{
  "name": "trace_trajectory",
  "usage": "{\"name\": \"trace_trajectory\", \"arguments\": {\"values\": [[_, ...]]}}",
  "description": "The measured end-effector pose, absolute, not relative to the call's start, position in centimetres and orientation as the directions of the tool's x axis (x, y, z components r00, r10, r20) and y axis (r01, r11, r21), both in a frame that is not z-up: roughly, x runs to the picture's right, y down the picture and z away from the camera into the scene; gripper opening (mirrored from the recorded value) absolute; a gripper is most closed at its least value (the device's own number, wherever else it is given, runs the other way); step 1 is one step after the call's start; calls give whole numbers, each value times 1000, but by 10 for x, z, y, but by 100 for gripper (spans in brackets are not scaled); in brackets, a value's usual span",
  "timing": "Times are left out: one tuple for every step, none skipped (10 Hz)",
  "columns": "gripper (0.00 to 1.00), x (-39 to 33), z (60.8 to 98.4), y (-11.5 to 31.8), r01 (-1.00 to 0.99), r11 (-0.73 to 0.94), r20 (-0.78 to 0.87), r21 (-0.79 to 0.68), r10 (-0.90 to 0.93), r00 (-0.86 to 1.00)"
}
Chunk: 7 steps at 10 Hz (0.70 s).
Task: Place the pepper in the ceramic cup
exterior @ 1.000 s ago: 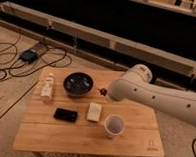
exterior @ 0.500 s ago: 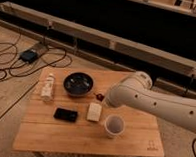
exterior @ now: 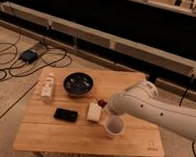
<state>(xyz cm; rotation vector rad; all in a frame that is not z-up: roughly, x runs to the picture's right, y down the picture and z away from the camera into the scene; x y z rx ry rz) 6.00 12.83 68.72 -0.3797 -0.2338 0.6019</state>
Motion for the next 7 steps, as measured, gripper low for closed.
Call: {"name": "trace_trajectory", "arguments": {"values": [[0,60,685,131,-512,754,103,-412,597,796],[0,59,682,132,-515,752,106,-412,600,793],[0,55,680,133,-516,750,112,-413,604,789],[0,52,678,135,-521,746,119,-415,612,782],[0,50,677,137,-525,741,122,-417,619,776],[0,47,677,140,-535,734,130,-419,631,765],[0,48,678,143,-541,729,134,-419,639,758]]}}
